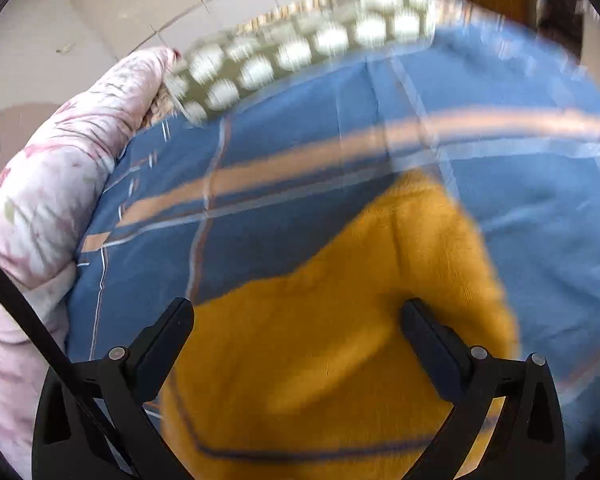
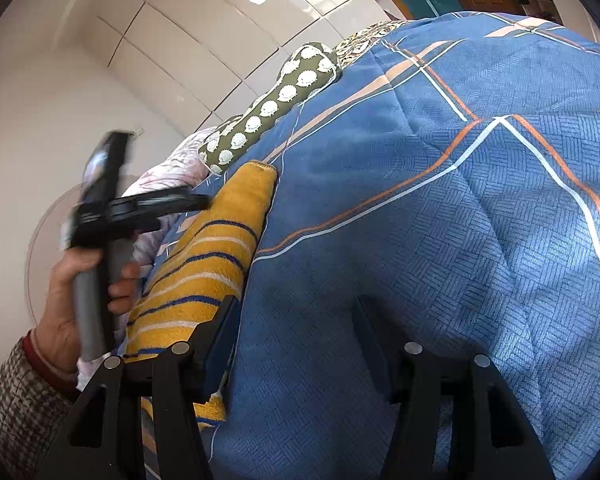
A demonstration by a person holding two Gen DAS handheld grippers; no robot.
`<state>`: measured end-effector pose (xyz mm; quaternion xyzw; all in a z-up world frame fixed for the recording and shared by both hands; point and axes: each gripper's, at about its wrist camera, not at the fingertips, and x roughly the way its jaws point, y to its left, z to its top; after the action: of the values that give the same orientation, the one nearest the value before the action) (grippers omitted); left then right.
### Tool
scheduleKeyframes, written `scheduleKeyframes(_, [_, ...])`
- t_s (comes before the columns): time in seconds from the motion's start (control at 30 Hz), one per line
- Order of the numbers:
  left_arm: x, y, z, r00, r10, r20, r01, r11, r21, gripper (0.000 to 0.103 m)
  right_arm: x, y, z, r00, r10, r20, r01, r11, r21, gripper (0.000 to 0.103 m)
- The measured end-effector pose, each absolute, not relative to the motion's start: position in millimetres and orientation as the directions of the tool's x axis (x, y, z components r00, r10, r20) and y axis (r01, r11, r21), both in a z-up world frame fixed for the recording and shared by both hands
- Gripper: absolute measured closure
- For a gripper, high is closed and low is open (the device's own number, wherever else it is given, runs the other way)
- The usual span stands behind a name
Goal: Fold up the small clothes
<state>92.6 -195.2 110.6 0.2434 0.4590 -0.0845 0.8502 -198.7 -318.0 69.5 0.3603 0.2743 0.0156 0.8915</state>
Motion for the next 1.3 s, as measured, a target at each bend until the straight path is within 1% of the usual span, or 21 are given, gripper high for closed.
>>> scheduleKeyframes(0.03, [96.9,-197.9,101.2,0.541,0.089,-0.836,0.366,0.87,0.329,0.0,-199.6,-318.3,69.3,0.851,0.228,-0.473,0.166,0.738,0.654,0.04])
scheduleKeyframes(0.1, [100.0,-197.3,102.9,0.534,0.079,-0.842,0.349,0.886,0.305,0.0,-200.3,-319.1,69.0,0.855,0.233,-0.464,0.16,0.732,0.662,0.04])
scheduleKeyframes(0.23, [97.3,-188.7,127.4,0.552,-0.028,-0.834,0.352,0.914,0.202,0.0,-201.7,-319.6,68.9,0.857,0.236,-0.457,0.156,0.727,0.669,0.039])
scheduleKeyframes(0.27, [102.6,-190.4,130.7,0.563,-0.033,-0.825,0.343,0.918,0.198,0.0,-201.3,-319.4,69.3,0.858,0.235,-0.457,0.157,0.727,0.669,0.039])
scheduleKeyframes(0.3, [106.6,-192.9,131.3,0.575,-0.016,-0.818,0.328,0.92,0.213,0.0,-201.3,-319.1,69.4,0.858,0.234,-0.458,0.158,0.727,0.669,0.039])
scheduleKeyframes(0.4, [129.7,-214.5,106.9,0.543,0.144,-0.828,0.314,0.879,0.358,0.0,-201.0,-318.6,69.7,0.858,0.233,-0.457,0.159,0.726,0.669,0.039])
scheduleKeyframes(0.43, [135.3,-219.6,101.8,0.535,0.156,-0.83,0.314,0.875,0.367,0.0,-200.9,-318.5,69.7,0.859,0.233,-0.457,0.159,0.726,0.669,0.039])
scheduleKeyframes(0.53, [143.3,-223.7,106.2,0.537,0.151,-0.83,0.303,0.884,0.357,0.0,-200.8,-318.8,69.1,0.86,0.234,-0.453,0.155,0.727,0.669,0.039])
scheduleKeyframes(0.63, [127.3,-209.5,124.3,0.57,0.073,-0.819,0.304,0.907,0.292,0.0,-201.5,-318.4,68.9,0.862,0.235,-0.45,0.152,0.725,0.671,0.039])
scheduleKeyframes(0.73, [94.3,-182.4,152.4,0.586,-0.026,-0.81,0.319,0.926,0.201,0.0,-200.6,-318.7,68.4,0.861,0.238,-0.449,0.151,0.723,0.674,0.039])
scheduleKeyframes(0.83, [46.9,-150.8,187.1,0.648,-0.069,-0.759,0.328,0.924,0.196,0.0,-199.6,-318.5,68.3,0.859,0.239,-0.452,0.153,0.723,0.673,0.039])
scheduleKeyframes(0.9, [3.9,-117.4,213.1,0.684,-0.126,-0.719,0.342,0.925,0.164,0.0,-198.4,-318.3,68.1,0.858,0.239,-0.455,0.156,0.723,0.673,0.039])
scheduleKeyframes(1.0, [-56.4,-75.2,233.8,0.726,-0.139,-0.674,0.329,0.93,0.163,0.0,-196.7,-318.2,67.7,0.855,0.24,-0.46,0.159,0.723,0.673,0.039])
scheduleKeyframes(1.1, [-111.5,-26.2,239.2,0.751,-0.125,-0.649,0.295,0.942,0.161,0.0,-194.1,-318.3,68.3,0.85,0.245,-0.467,0.161,0.722,0.672,0.04])
scheduleKeyframes(1.17, [-142.6,3.5,236.2,0.749,-0.134,-0.649,0.277,0.953,0.123,0.0,-191.4,-319.5,69.3,0.838,0.252,-0.484,0.172,0.72,0.673,0.04])
scheduleKeyframes(1.23, [-166.1,27.8,228.4,0.743,-0.148,-0.653,0.262,0.962,0.08,0.0,-186.9,-317.4,79.6,0.785,0.24,-0.571,0.242,0.729,0.64,0.038])
scheduleKeyframes(1.27, [-174.2,38.0,222.4,0.737,-0.152,-0.659,0.254,0.965,0.062,0.0,-190.9,-313.7,91.1,0.79,0.225,-0.57,0.258,0.722,0.642,0.038])
scheduleKeyframes(1.3, [-181.1,46.0,216.1,0.73,-0.151,-0.666,0.245,0.968,0.05,0.0,-196.8,-307.5,104.6,0.822,0.232,-0.519,0.218,0.714,0.666,0.038])
